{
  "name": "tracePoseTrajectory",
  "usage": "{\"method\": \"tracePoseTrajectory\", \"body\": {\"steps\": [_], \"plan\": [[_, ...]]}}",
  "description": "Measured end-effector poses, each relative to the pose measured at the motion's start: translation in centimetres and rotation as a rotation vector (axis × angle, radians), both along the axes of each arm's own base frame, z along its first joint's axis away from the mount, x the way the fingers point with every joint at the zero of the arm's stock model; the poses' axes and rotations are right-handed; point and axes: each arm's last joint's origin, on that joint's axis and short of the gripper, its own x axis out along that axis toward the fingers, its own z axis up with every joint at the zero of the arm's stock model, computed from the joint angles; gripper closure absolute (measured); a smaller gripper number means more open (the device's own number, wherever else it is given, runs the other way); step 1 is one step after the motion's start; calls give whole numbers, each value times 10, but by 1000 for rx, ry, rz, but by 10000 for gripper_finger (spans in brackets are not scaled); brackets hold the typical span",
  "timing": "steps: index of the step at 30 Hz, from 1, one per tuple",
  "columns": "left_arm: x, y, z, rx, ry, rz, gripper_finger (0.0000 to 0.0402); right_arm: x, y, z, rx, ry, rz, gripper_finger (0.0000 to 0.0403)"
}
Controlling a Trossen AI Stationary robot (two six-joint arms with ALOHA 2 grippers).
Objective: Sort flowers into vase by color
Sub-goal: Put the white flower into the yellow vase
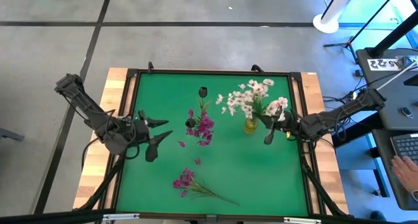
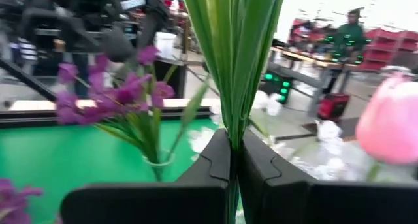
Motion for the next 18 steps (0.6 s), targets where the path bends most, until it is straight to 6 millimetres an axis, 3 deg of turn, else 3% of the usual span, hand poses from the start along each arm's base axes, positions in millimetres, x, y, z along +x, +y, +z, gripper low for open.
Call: {"method": "tracePoseTrajectory", "body": {"steps": [11, 18], "plan": [[14, 10, -22, -70, -138, -181, 209, -1, -4, -6, -54, 62, -182, 397], [18, 16, -24, -79, -146, -212, 209, -3, -5, -35, -19, -4, -183, 397]]}}
